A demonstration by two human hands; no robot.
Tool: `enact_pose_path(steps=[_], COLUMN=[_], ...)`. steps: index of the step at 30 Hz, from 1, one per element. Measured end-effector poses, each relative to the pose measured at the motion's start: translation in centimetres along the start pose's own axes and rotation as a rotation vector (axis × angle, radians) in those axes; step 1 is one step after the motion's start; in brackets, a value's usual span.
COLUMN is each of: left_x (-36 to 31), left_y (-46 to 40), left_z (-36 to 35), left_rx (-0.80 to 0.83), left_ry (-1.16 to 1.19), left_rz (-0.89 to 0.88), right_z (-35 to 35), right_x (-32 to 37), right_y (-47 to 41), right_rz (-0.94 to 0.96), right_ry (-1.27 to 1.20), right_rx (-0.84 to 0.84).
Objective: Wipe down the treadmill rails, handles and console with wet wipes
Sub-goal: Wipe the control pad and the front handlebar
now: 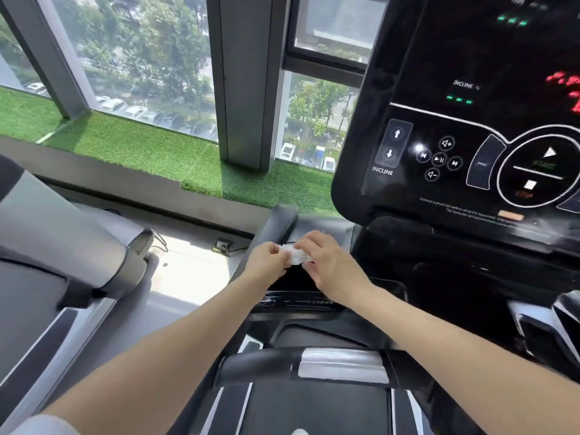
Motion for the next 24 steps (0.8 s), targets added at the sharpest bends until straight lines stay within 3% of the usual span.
enact_pose_path(steps=[5, 7, 10, 13, 17, 24], left_x=[-1.2, -1.7, -3.1, -2.9, -1.6, -0.8], left_y=[-1.0, -2.2, -3.1, -2.8, -2.9, -3.3], left_z=[-2.1, -1.5, 0.3, 0.4, -0.1, 0.2], left_rx=[0.178, 0.083, -0.144, -0.102, 0.004, 0.024], left_ry=[0.237, 0.044, -0.542, -0.880, -1.079, -1.145], left_rz=[0.087, -0.017, -0.332, -0.521, -0.635, -0.681], right_z=[-0.8, -1.0, -0.9, -1.5, -2.2, -2.1], right_x=[-1.6, -1.9, -2.5, -4.1, -5.8, -6.1], right_y=[-2.0, -3.0, -4.5, -5.8, -6.3, -7.5], right_rz=[-0.062, -0.091, -0.176, -0.258, -0.372, -0.338], right_ry=[0.023, 0.061, 0.183, 0.232, 0.218, 0.221], right_rx=[0.000, -0.011, -0.012, 0.050, 0.128, 0.170])
Point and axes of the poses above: each hand's wrist, its own y-axis away from the middle knuckle, its own z-axis out of the back of the hand, x = y × z, the point moved 5 cm from there along -y, towards the middle knuckle, and after that the axes turned 2 degrees about z, right-handed, at the moved point
